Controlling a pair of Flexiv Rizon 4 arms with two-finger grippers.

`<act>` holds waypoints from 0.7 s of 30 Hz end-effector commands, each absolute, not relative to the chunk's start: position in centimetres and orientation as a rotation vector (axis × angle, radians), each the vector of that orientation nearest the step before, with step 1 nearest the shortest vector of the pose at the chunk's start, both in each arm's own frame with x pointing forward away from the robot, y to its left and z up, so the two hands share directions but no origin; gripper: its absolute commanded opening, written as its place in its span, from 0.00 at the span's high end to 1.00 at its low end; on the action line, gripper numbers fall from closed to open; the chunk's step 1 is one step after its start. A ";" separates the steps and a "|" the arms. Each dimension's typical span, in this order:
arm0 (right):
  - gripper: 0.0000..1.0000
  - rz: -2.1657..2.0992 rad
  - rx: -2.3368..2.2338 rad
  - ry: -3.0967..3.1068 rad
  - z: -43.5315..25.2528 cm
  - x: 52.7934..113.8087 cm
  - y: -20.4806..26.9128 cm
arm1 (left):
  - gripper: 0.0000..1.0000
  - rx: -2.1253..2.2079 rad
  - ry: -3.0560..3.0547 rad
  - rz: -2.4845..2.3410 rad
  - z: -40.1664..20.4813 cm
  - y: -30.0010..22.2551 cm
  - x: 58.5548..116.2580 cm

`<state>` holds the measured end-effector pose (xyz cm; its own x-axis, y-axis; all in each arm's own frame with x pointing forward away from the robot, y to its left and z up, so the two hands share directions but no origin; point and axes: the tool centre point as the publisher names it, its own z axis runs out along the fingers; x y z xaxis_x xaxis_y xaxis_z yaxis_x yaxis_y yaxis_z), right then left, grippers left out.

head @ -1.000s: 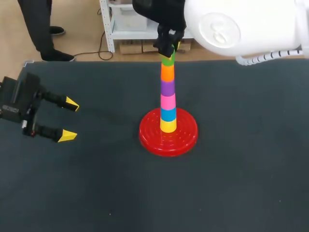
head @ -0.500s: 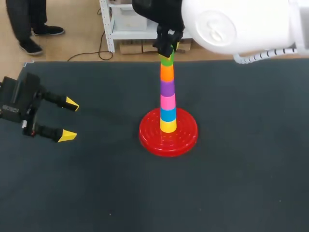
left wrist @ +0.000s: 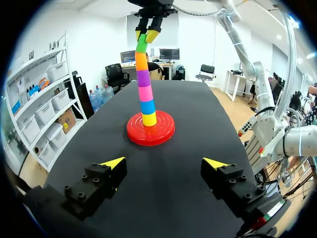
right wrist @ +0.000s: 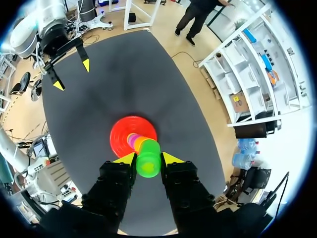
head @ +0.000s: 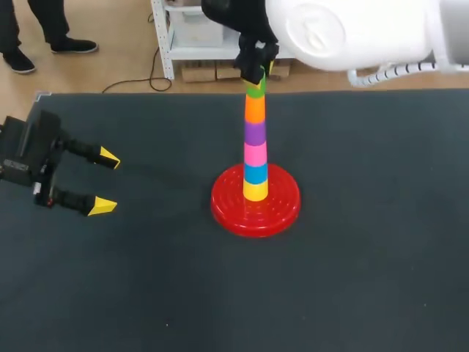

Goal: Pick up and stack the cylinders on the red base in this order: pink,purple,orange,green

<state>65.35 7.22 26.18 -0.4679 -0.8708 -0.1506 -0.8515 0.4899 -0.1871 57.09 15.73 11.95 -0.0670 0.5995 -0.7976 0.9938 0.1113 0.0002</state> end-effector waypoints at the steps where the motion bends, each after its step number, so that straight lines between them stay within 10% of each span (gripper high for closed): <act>1: 1.00 -0.127 -1.480 2.515 26.2 65.8 7.3 | 0.00 1.557 1.739 -0.774 11.8 15.8 57.0; 21: 1.00 -0.096 -1.542 2.547 26.0 66.7 7.5 | 0.00 1.557 1.739 -0.774 11.8 15.8 57.0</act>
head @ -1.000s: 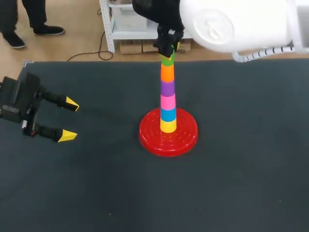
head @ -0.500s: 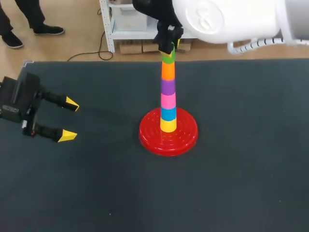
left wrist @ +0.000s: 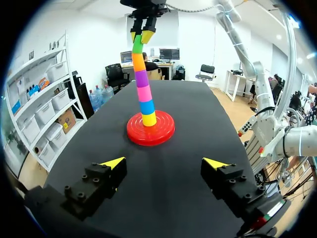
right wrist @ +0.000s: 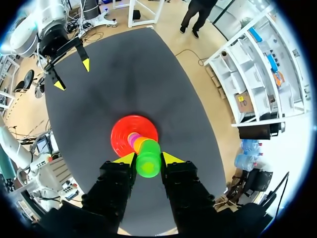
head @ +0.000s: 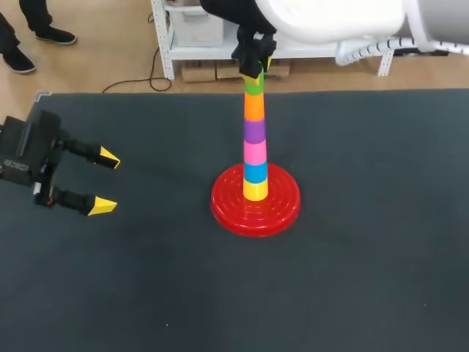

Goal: Pick up and stack the cylinders on the red base in this order: pink,purple,orange,green

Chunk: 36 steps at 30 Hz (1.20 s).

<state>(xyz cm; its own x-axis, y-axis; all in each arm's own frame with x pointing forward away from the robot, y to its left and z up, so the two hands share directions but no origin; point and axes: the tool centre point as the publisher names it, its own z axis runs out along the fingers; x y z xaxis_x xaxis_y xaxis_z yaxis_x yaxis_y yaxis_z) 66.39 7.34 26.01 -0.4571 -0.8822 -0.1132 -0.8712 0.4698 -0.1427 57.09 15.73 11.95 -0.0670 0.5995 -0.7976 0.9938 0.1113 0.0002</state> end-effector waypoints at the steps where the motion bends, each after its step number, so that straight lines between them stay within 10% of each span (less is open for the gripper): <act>1: 1.00 -0.098 -1.545 2.546 26.0 66.7 7.6 | 0.00 1.557 1.739 -0.774 11.8 15.8 57.0; 36: 1.00 -0.075 -1.577 2.558 25.3 65.6 7.0 | 0.00 1.557 1.739 -0.774 11.8 15.8 57.0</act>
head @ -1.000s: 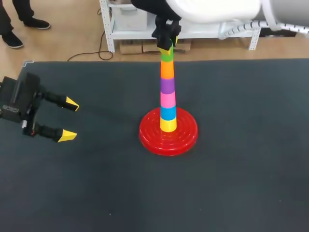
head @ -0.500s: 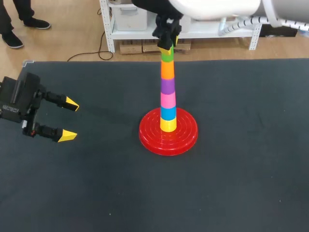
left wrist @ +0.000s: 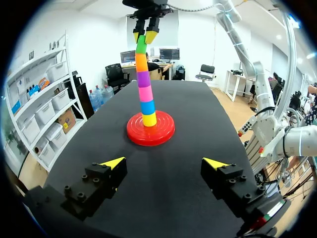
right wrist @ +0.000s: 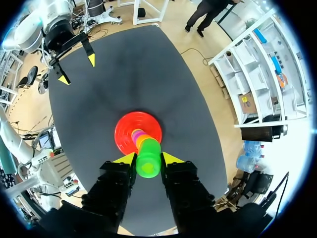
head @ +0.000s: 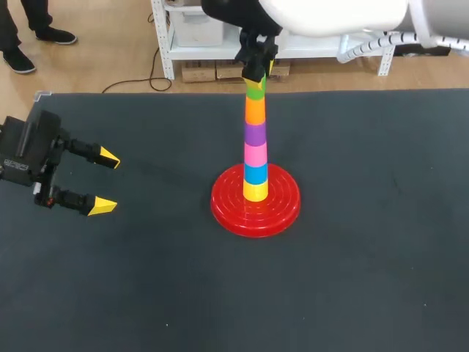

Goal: Pick up and stack the cylinders on the red base in this order: pink,purple,orange,green

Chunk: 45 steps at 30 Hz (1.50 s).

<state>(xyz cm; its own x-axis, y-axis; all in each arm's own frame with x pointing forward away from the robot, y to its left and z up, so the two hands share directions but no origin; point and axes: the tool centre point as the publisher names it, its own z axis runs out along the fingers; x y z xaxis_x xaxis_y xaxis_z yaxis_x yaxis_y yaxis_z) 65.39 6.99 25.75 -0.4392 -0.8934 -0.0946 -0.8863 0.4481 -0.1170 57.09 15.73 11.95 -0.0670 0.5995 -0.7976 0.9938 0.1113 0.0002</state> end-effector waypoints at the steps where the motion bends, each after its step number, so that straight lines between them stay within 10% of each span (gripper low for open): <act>1: 1.00 -0.075 -1.579 2.560 25.2 65.6 7.0 | 0.00 1.557 1.739 -0.774 11.8 15.8 57.0; 45: 1.00 -0.113 -1.637 2.536 26.5 65.9 7.1 | 0.00 1.557 1.739 -0.774 11.8 15.8 57.0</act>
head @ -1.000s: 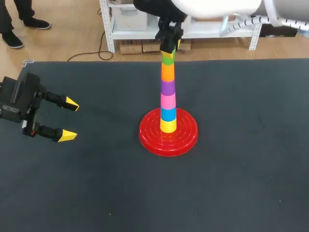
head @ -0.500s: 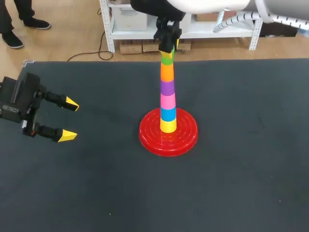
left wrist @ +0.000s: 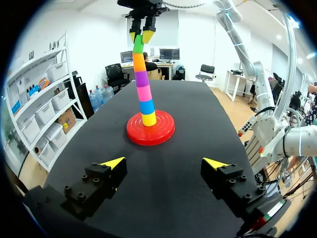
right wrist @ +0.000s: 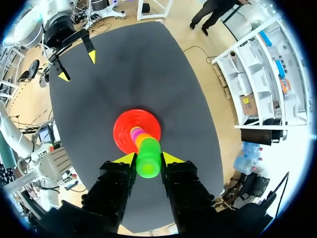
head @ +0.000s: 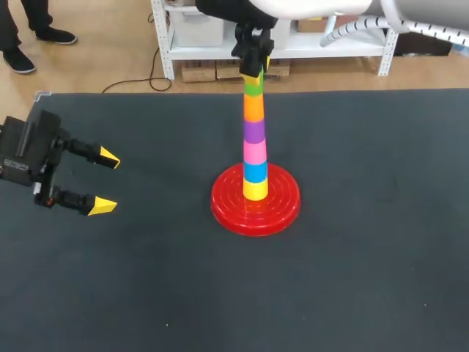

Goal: Pick up and stack the cylinders on the red base in this order: pink,purple,orange,green

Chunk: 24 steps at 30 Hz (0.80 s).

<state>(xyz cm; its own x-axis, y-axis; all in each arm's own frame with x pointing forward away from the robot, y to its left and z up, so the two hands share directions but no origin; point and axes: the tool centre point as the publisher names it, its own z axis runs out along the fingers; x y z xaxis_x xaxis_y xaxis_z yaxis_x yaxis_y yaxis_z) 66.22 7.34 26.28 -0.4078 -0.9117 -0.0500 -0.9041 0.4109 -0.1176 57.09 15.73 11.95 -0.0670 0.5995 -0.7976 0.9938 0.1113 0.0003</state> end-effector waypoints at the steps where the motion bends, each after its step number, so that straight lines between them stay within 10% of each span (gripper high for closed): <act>1: 1.00 -0.116 -1.637 2.532 26.7 65.9 7.1 | 0.00 1.557 1.739 -0.774 11.8 15.8 57.0; 24: 1.00 -0.044 -1.701 2.545 28.7 66.3 7.2 | 0.00 1.557 1.739 -0.774 11.8 15.8 57.0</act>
<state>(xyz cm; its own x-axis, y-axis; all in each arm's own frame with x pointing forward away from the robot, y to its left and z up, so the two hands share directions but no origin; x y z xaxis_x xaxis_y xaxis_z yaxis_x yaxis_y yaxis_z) 65.81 7.24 28.17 -0.3797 -0.9234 -0.0571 -0.9196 0.3834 -0.0851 57.09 15.73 11.95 -0.0669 0.5995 -0.7976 0.9938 0.1113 0.0003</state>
